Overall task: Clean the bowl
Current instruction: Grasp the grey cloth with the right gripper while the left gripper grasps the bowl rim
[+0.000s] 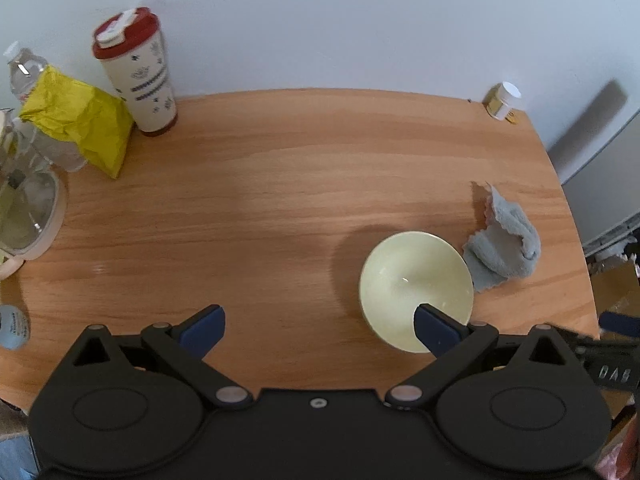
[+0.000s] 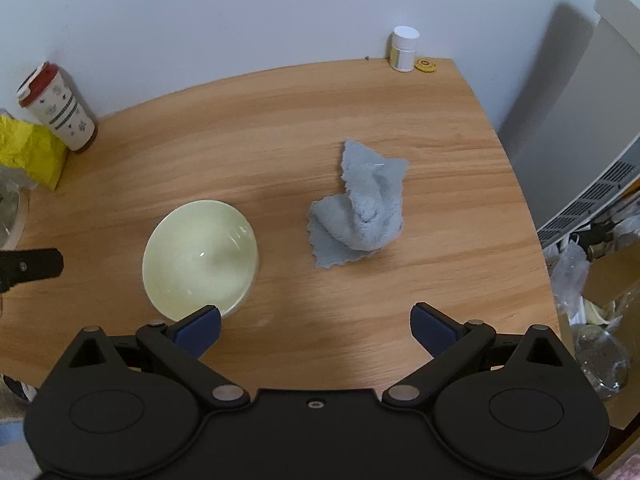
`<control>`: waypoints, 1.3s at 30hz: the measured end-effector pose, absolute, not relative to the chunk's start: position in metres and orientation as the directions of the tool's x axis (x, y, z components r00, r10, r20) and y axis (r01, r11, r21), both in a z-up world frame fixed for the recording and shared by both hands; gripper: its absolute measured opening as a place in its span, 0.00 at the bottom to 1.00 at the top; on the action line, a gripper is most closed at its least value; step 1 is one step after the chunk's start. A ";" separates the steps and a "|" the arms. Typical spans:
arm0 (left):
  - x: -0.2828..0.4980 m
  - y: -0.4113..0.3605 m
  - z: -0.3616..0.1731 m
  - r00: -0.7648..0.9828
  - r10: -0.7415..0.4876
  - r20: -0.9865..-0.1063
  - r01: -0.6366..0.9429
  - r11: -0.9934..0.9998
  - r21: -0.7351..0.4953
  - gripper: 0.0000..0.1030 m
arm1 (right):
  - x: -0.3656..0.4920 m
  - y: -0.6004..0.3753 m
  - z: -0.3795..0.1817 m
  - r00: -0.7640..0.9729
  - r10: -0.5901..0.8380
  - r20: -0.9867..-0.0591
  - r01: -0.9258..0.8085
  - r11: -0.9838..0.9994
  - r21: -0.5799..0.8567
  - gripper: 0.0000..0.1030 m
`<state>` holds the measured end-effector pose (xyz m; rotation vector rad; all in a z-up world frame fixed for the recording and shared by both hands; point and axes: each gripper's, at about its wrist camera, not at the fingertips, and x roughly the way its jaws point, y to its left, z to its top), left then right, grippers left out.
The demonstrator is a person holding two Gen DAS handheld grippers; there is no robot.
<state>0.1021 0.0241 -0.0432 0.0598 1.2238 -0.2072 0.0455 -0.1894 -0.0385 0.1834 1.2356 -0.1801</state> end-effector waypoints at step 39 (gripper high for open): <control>0.125 -0.026 -0.145 0.328 -0.031 -0.944 -0.046 0.998 -0.049 1.00 | 0.143 -0.276 -0.114 0.258 0.208 -0.944 -0.313 0.942 0.122 1.00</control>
